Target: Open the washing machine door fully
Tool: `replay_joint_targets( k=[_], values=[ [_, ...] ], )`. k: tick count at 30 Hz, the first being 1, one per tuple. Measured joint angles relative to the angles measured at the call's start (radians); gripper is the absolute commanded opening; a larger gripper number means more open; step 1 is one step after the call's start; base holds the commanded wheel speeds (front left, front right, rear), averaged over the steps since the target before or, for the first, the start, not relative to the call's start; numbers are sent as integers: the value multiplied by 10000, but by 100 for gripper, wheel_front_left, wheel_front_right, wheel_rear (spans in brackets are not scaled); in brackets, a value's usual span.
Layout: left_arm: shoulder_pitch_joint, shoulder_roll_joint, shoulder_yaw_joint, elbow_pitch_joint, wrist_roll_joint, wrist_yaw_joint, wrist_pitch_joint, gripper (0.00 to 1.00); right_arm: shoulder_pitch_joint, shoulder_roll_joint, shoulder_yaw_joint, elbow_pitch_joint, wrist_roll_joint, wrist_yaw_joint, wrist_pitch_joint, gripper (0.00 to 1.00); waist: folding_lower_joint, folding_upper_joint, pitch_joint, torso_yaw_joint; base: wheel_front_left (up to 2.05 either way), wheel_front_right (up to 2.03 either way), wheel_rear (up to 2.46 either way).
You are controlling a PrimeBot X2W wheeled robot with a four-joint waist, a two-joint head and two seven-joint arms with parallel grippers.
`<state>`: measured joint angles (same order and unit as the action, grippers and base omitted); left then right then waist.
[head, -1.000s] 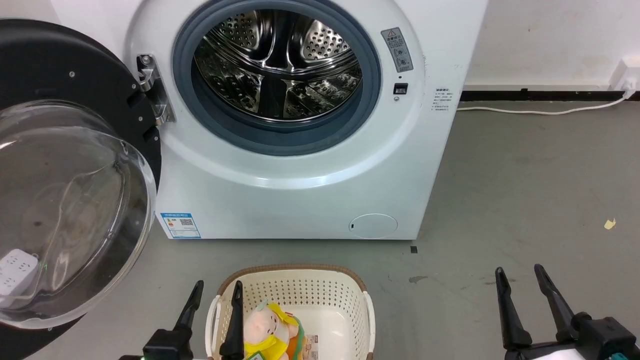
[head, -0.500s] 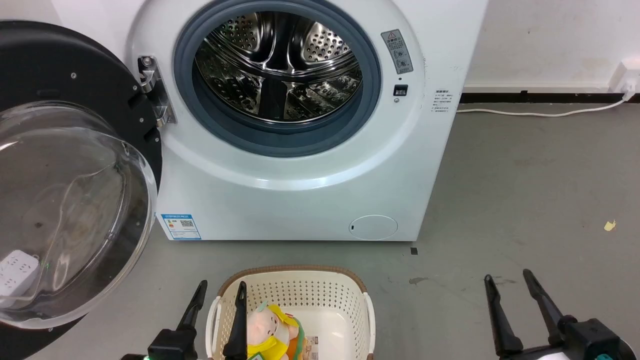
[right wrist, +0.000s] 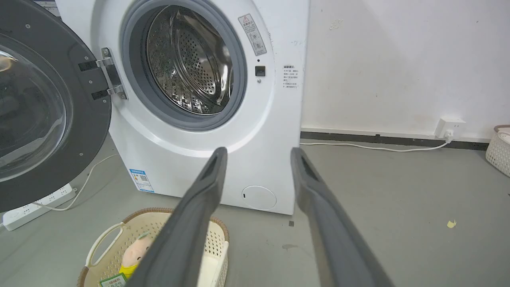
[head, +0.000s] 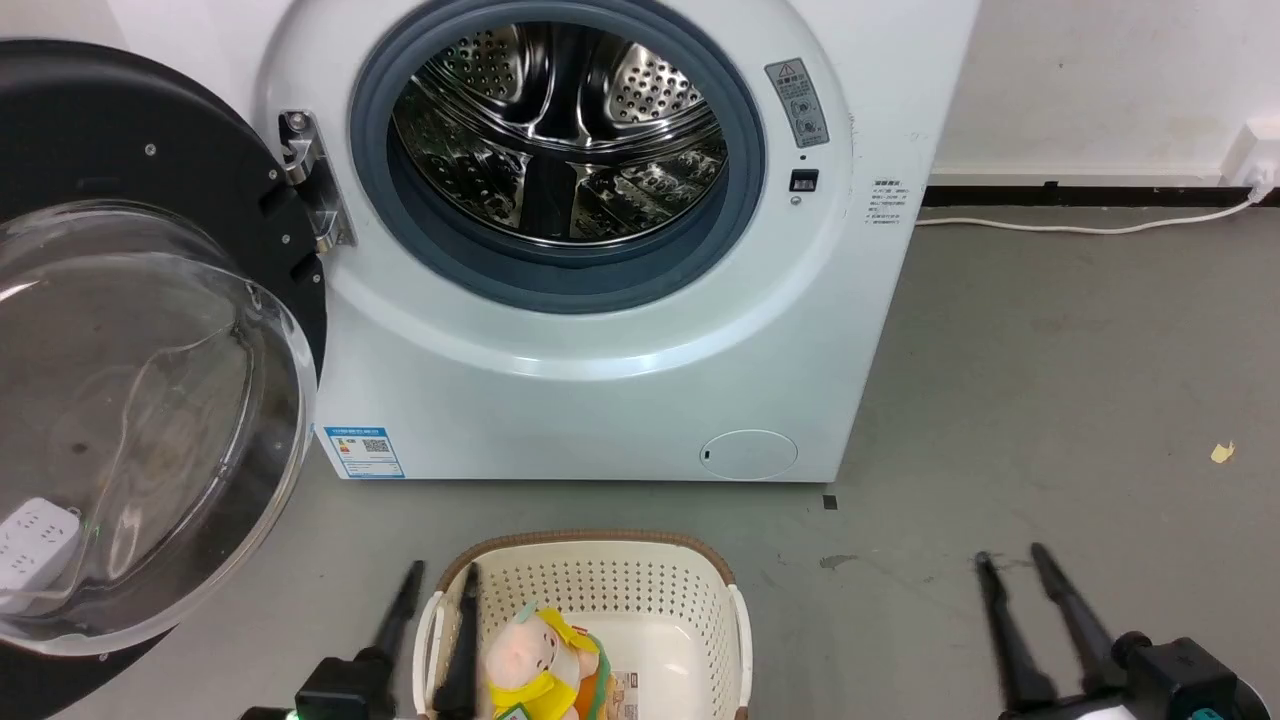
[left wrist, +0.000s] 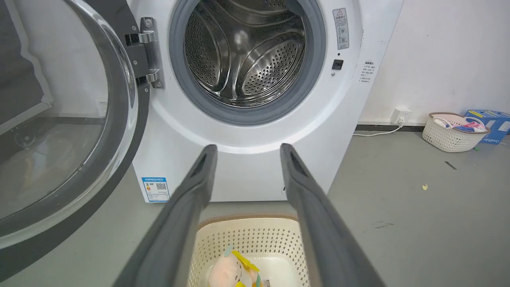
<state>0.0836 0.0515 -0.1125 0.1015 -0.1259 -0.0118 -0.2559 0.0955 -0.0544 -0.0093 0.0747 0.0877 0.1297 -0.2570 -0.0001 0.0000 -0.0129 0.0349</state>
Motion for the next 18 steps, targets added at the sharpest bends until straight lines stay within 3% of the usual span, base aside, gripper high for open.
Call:
replay_joint_targets(
  k=[18],
  values=[
    [-14,-6,86,-75,100,0,291,0,-15,0,2,-52,-71,0,276,0,1,0,16,-44,0,0,0]
  ],
)
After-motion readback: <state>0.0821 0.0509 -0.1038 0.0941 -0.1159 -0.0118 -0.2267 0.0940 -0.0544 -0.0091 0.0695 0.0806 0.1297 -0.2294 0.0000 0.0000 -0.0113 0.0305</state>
